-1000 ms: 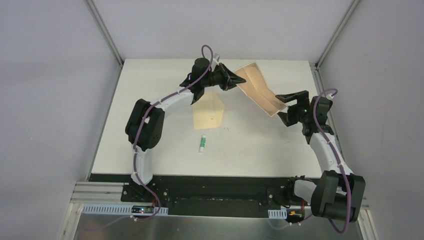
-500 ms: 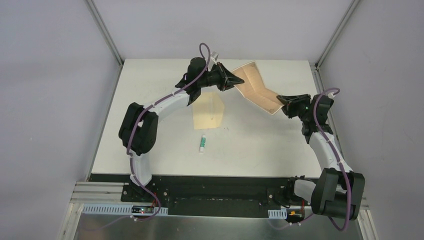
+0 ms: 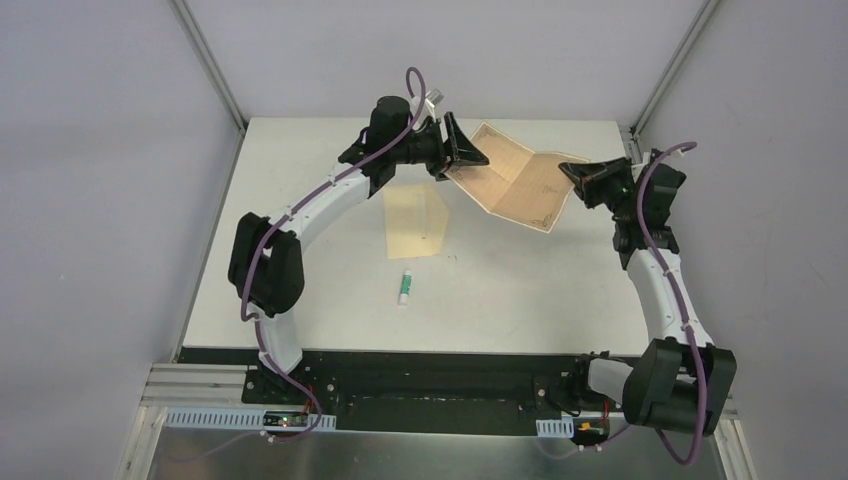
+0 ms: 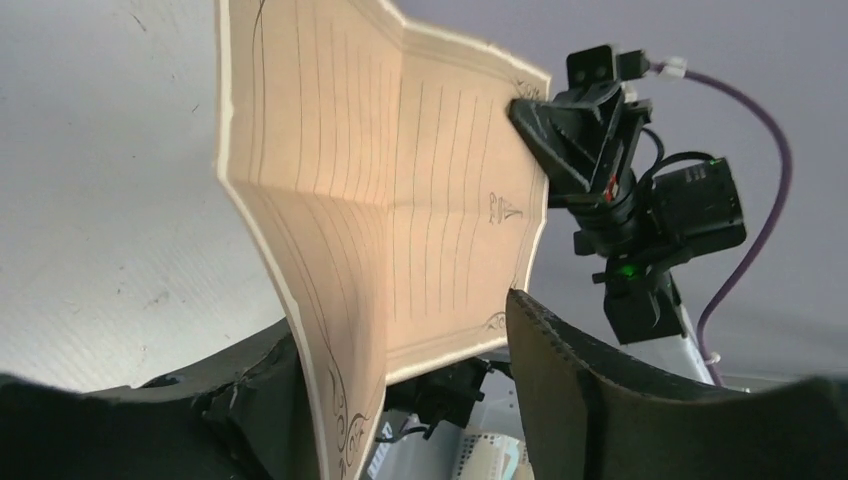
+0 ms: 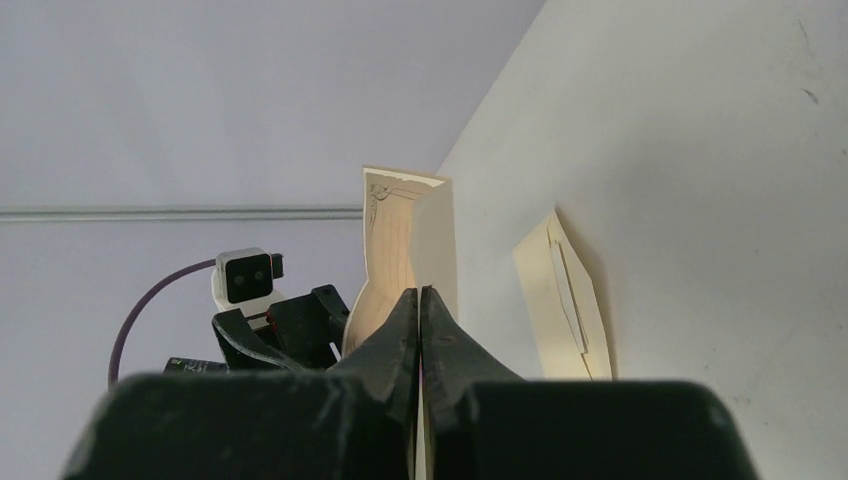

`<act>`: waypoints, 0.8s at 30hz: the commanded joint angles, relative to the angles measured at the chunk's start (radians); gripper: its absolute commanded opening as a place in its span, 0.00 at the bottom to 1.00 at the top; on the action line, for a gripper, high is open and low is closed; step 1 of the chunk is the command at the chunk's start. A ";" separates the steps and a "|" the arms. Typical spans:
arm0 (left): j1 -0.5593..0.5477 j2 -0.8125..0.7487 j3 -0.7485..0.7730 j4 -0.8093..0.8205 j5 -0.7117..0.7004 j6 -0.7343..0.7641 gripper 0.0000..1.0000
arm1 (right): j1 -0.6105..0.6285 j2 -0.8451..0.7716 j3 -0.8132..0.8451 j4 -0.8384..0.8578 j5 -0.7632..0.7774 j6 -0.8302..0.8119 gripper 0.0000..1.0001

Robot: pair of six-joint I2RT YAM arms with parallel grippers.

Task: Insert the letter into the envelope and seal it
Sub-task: Fold the letter.

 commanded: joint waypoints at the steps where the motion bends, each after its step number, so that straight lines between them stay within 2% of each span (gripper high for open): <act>1: 0.006 -0.073 0.090 -0.091 0.078 0.156 0.62 | 0.020 0.038 0.113 0.037 -0.046 -0.102 0.00; 5: -0.008 -0.065 0.143 -0.087 0.137 0.188 0.63 | 0.063 0.081 0.172 0.038 -0.052 -0.121 0.00; 12: -0.049 -0.069 0.169 -0.069 0.204 0.233 0.74 | 0.115 0.159 0.215 0.079 -0.047 -0.095 0.00; 19: -0.096 -0.036 0.182 -0.041 0.234 0.232 0.80 | 0.145 0.219 0.202 0.203 -0.069 0.045 0.00; 24: -0.106 -0.012 0.195 -0.026 0.245 0.217 0.80 | 0.152 0.267 0.191 0.301 -0.106 0.158 0.00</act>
